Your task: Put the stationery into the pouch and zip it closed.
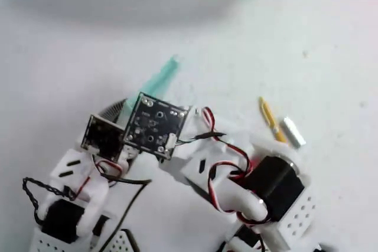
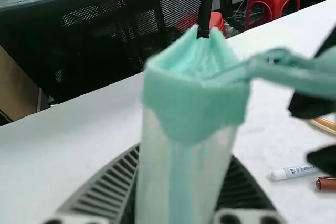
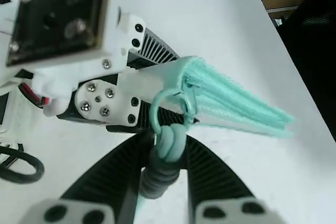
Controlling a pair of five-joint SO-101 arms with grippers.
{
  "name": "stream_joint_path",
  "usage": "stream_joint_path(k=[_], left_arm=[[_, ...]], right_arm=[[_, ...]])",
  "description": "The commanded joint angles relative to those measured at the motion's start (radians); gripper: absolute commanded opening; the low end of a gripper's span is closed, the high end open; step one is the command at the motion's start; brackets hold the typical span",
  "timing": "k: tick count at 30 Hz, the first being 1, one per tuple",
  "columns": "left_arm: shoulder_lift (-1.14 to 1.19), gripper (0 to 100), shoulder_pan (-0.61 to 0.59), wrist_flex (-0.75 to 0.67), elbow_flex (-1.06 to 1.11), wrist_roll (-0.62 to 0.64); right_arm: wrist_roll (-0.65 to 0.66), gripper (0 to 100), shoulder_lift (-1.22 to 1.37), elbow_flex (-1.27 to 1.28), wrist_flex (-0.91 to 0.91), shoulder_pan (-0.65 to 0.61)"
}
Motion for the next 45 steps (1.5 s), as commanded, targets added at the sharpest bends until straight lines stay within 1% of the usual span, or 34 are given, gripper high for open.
stream_joint_path(k=[1,2,4,6,8,15,19,28,35,43,45], left_arm=[[-0.012,6,0.016,0.012,-0.048,-0.008],[-0.012,6,0.019,0.025,-0.048,-0.008],[-0.012,2,0.044,0.052,-0.048,-0.014],[-0.012,3,0.070,0.080,-0.048,-0.015],[-0.012,2,0.090,0.095,-0.046,-0.015],[-0.012,2,0.102,0.091,-0.011,-0.015],[-0.012,2,0.094,0.094,-0.011,-0.012],[-0.012,2,0.094,0.091,-0.011,-0.012],[-0.012,2,0.094,0.091,-0.011,-0.014],[-0.012,2,0.094,0.089,-0.011,-0.014],[-0.013,2,0.093,0.087,-0.012,-0.009]], right_arm=[[0.005,1.7,0.002,-0.051,-0.093,0.059],[0.003,1.7,0.002,-0.049,-0.133,0.082],[-0.040,1.7,0.002,-0.049,-0.211,0.147],[-0.095,1.7,0.002,-0.046,-0.286,0.214],[-0.120,1.7,0.012,-0.043,-0.335,0.259],[-0.123,1.7,0.160,-0.044,-0.344,0.305],[-0.124,1.8,0.205,-0.049,-0.358,0.375],[-0.121,1.8,0.335,-0.012,-0.475,0.568],[-0.121,1.8,0.427,-0.014,-0.538,0.622],[-0.124,1.8,0.403,-0.018,-0.559,0.619],[-0.127,1.8,0.395,-0.018,-0.522,0.605]])
